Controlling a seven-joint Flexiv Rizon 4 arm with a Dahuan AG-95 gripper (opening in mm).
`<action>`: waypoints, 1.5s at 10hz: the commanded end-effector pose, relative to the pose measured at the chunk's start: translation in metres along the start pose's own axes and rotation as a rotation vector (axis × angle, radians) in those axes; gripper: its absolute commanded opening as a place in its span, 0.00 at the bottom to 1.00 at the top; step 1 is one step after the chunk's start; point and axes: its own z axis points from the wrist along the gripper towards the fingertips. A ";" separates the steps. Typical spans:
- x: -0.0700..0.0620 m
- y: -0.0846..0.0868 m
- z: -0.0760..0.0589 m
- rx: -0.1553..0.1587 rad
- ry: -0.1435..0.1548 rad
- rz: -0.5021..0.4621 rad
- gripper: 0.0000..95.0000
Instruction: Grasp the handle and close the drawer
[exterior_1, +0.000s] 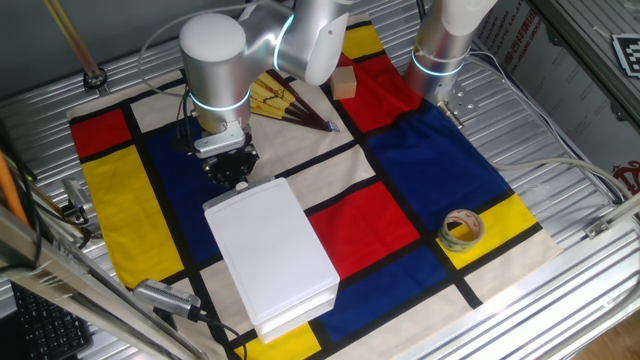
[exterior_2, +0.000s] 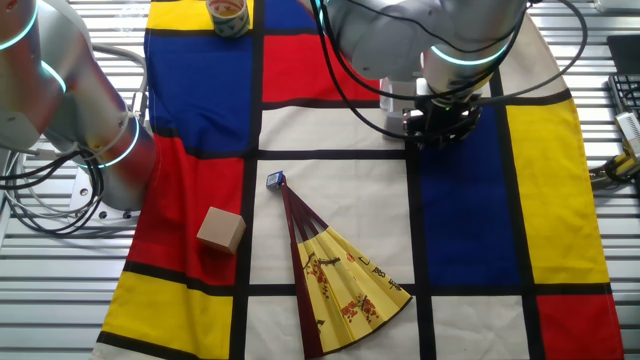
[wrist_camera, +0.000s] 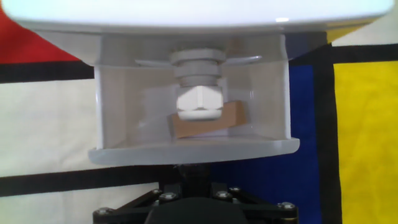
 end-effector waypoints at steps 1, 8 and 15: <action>-0.002 0.001 -0.001 -0.002 -0.005 -0.001 0.00; -0.009 0.003 -0.001 -0.003 -0.016 -0.006 0.00; -0.016 0.004 -0.002 -0.001 -0.031 -0.009 0.00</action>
